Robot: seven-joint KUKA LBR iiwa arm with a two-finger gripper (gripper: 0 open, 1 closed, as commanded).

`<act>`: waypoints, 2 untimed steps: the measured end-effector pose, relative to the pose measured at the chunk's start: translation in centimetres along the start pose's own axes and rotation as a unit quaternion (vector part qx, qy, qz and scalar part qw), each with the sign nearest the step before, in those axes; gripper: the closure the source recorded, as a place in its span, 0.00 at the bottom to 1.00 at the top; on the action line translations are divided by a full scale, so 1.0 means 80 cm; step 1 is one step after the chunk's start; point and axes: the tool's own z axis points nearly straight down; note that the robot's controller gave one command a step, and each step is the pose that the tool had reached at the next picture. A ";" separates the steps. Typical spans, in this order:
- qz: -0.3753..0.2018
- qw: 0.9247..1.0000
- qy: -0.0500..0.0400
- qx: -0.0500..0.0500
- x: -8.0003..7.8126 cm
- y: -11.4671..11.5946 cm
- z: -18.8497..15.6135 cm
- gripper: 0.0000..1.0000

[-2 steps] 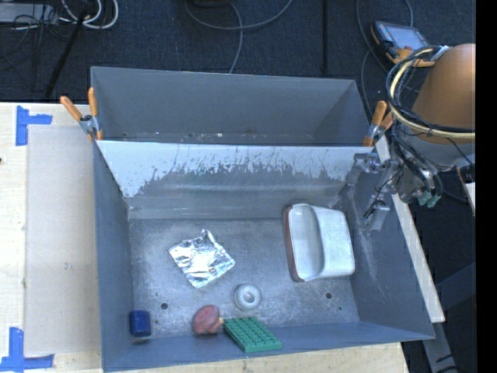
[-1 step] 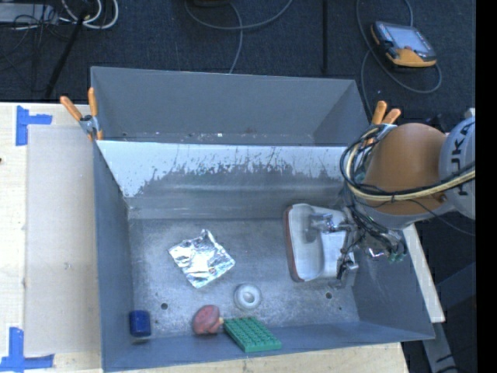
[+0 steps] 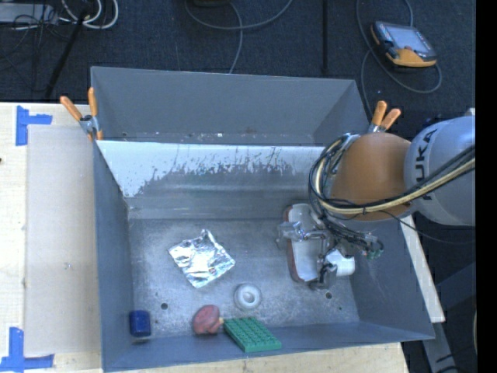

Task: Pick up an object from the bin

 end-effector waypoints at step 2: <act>-0.022 1.000 -0.004 0.004 0.011 -0.013 -0.151 1.00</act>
Offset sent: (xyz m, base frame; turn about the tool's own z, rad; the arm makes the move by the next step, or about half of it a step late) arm 0.0000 0.0000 0.0000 0.0000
